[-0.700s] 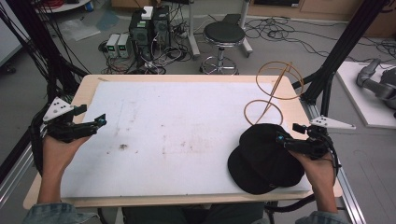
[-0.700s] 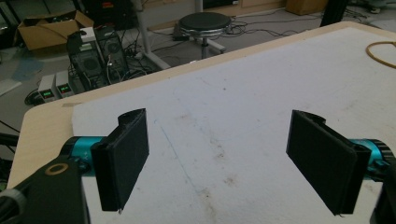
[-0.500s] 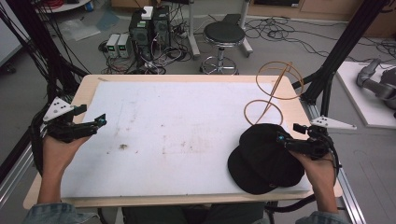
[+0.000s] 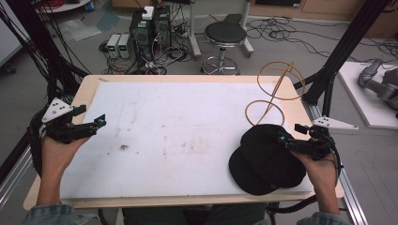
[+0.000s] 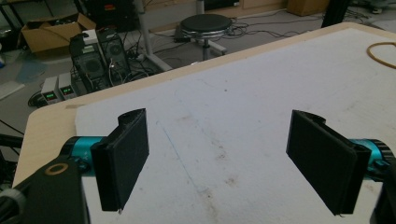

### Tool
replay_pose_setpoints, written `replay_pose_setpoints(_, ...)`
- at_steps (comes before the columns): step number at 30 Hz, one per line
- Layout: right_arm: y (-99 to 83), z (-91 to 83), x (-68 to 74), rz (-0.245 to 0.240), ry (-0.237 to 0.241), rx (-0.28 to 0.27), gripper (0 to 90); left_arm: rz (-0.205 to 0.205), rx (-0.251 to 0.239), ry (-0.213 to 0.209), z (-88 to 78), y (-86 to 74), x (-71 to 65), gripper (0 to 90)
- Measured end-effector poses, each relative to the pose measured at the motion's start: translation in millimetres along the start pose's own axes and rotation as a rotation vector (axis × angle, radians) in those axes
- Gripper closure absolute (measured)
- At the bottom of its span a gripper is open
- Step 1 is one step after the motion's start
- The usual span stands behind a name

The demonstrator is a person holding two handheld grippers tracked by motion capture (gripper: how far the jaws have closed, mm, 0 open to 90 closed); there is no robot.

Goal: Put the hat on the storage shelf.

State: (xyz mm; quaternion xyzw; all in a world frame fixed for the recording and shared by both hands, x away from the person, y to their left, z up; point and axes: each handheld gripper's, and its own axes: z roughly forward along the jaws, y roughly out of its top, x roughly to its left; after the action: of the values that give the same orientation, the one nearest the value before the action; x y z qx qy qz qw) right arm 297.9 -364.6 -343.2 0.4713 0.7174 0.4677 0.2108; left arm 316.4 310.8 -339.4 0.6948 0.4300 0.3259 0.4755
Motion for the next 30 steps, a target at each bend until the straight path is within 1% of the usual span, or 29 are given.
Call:
replay_pose_setpoints(14,-2.4,-1.1,-5.0,0.007,-0.008,-0.005,16.1,0.004,0.002,-0.002,0.9,0.3,-0.7,21.4)
replay_pose_setpoints(16,-3.3,-1.3,-6.1,0.015,-0.009,-0.003,16.1,0.005,0.002,-0.003,1.0,0.3,-0.7,21.3)
replay_pose_setpoints(25,-9.9,1.2,-13.8,0.018,-0.024,-0.006,16.2,0.003,0.002,-0.005,2.3,0.5,-1.0,21.4)
replay_pose_setpoints(30,-13.2,3.2,-16.6,0.021,-0.028,0.003,16.6,0.005,0.002,-0.006,2.8,0.5,-1.1,21.3)
